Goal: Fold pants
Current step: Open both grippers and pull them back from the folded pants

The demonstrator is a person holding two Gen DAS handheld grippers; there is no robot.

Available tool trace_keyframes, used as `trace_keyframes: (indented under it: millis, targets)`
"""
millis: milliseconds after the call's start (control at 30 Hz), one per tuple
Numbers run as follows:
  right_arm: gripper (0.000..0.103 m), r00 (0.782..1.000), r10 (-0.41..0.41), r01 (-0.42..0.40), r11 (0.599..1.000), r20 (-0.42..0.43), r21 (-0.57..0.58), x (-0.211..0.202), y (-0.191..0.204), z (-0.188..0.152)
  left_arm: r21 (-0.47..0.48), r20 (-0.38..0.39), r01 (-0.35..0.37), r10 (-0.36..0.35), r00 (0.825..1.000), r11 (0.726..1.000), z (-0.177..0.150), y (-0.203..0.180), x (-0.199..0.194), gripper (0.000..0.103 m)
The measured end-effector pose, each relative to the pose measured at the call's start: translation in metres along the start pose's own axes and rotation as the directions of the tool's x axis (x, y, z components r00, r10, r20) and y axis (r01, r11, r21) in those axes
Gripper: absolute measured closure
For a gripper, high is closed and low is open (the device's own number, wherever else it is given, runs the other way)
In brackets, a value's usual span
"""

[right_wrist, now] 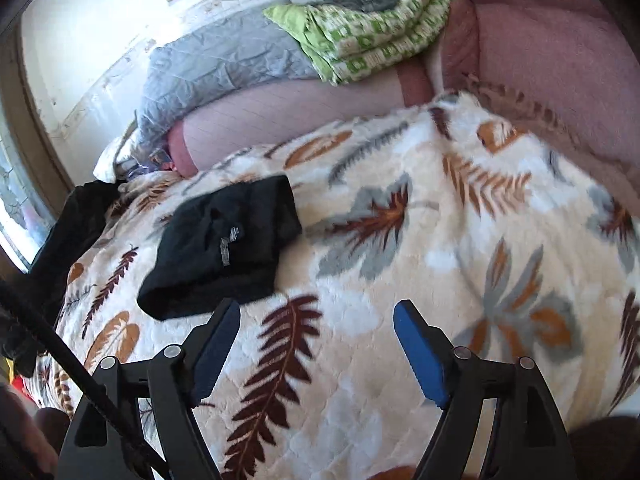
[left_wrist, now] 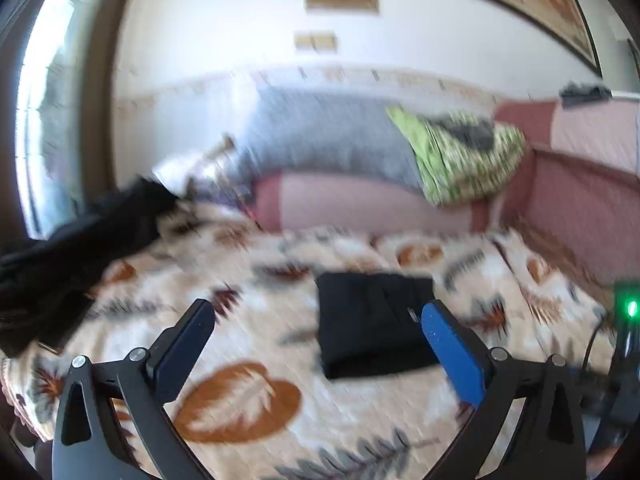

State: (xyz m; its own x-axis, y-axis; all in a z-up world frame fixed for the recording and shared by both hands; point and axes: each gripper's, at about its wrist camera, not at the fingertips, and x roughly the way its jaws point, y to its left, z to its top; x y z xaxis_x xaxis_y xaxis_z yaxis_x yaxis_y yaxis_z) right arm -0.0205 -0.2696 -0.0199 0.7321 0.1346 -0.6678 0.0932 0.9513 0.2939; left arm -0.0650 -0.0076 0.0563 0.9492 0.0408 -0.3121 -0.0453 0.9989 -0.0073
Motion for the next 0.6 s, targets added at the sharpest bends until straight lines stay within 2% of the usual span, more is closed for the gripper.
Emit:
trace_keyframes:
  millis: [133,267,400,433,600]
  targets:
    - [0.019,1.0,0.0,0.0,1.0,-0.021,0.0,0.006,0.003,-0.01,-0.012,0.069,-0.06,0.06,0.996,0.998,0.013,0.005,-0.01,0.0]
    - [0.019,1.0,-0.003,0.004,0.999,0.016,-0.039,0.002,0.016,-0.016,0.034,0.055,-0.072,0.07,0.996,0.997,0.029,0.0,-0.012,0.0]
    - [0.019,1.0,0.01,-0.009,0.998,0.019,-0.059,0.005,0.023,-0.026,0.079,0.062,-0.104,0.1,0.993,0.991,0.027,-0.004,-0.021,0.0]
    - [0.019,1.0,0.015,-0.015,0.998,0.008,-0.059,0.007,0.024,-0.029,0.081,0.05,-0.101,0.097,0.994,0.992,0.024,-0.005,-0.021,0.0]
    - [0.019,0.999,0.018,-0.021,0.997,-0.041,-0.069,0.02,0.031,-0.036,0.082,-0.112,-0.05,0.059,0.992,0.995,0.002,-0.012,-0.001,0.0]
